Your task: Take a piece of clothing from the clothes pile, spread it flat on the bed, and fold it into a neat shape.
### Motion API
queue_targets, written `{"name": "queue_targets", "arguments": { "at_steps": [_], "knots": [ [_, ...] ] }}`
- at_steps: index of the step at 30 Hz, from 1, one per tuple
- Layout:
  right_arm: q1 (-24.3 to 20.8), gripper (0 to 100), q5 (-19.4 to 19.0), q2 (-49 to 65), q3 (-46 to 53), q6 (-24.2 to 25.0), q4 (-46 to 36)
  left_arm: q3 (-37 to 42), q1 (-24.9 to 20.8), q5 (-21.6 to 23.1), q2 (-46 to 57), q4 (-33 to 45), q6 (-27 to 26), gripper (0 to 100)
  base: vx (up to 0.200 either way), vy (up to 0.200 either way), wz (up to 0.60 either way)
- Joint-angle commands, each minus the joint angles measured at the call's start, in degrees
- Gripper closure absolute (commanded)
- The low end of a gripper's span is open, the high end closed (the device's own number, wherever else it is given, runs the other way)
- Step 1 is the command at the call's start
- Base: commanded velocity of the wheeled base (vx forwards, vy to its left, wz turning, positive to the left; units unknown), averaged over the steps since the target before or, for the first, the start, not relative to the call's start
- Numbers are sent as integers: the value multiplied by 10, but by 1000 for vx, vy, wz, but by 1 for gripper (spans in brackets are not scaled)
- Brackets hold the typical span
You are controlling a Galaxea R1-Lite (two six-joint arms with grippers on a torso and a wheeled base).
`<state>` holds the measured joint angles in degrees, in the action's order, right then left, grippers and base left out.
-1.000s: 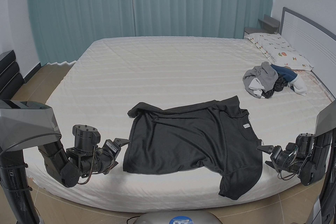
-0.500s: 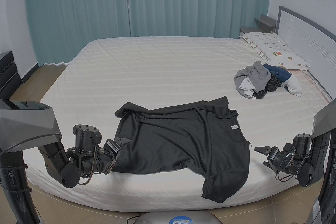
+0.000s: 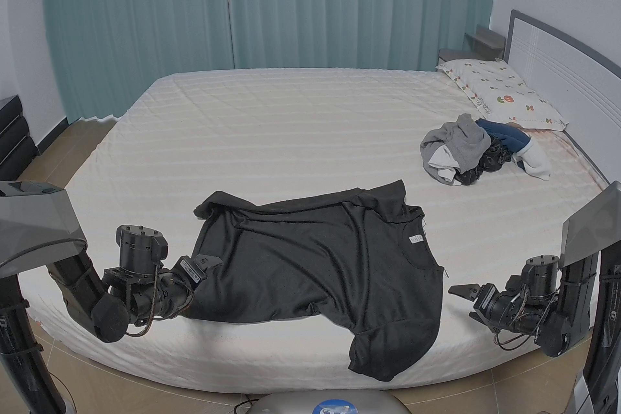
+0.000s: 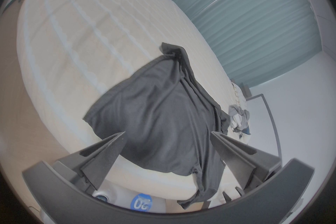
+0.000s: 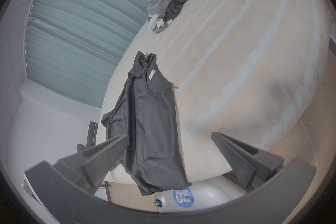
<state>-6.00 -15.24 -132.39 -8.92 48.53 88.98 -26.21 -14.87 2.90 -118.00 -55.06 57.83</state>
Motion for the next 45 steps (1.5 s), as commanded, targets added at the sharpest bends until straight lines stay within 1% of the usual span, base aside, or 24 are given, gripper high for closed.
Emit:
{"name": "queue_targets", "arguments": {
  "at_steps": [1,5,6,8,14,19,23,29,32,33,34,36,37,39,45],
  "knots": [
    [-10,0,-1,-3,12,0,6,6,5,-25,1,2,-5,0,0,0,0],
    [-14,0,0,-11,12,-1,6,37,24,-33,-18,-5,-26,0,0,0,0],
    [-15,0,1,-17,12,-2,6,53,36,-33,-29,-11,-39,0,0,0,0],
    [-17,0,1,-20,12,-2,6,64,43,-31,-40,-21,-40,0,0,0,0],
    [-17,0,2,-30,13,-2,6,77,48,-37,-110,-95,-46,0,0,0,0],
    [-17,0,2,-30,12,-3,6,75,44,-70,-137,-138,-52,0,0,0,0],
    [-17,0,3,-30,13,-4,6,70,41,-84,-145,-142,-53,0,0,0,0],
    [-19,0,3,-31,10,-5,6,50,41,-84,-147,-139,-55,0,0,0,0],
    [-27,0,4,-31,10,-5,7,38,41,-85,-149,-135,-62,0,0,0,0],
    [-29,0,9,-31,11,-5,6,34,41,-86,-152,-135,-67,0,0,0,0],
    [-31,0,26,-32,9,-5,6,32,41,-88,-155,-135,-74,0,0,0,0],
    [-40,0,44,-34,8,-5,6,33,41,-88,-158,-135,-78,0,0,0,0],
    [-45,0,51,-36,8,-5,6,33,41,-89,-159,-136,-77,100,0,0,0],
    [-61,0,62,-39,10,-5,7,41,43,-92,-159,-138,-78,100,0,0,0],
    [-89,0,77,-40,7,-4,7,70,50,-105,-154,-140,-74,100,0,0,0]
  ]
}}
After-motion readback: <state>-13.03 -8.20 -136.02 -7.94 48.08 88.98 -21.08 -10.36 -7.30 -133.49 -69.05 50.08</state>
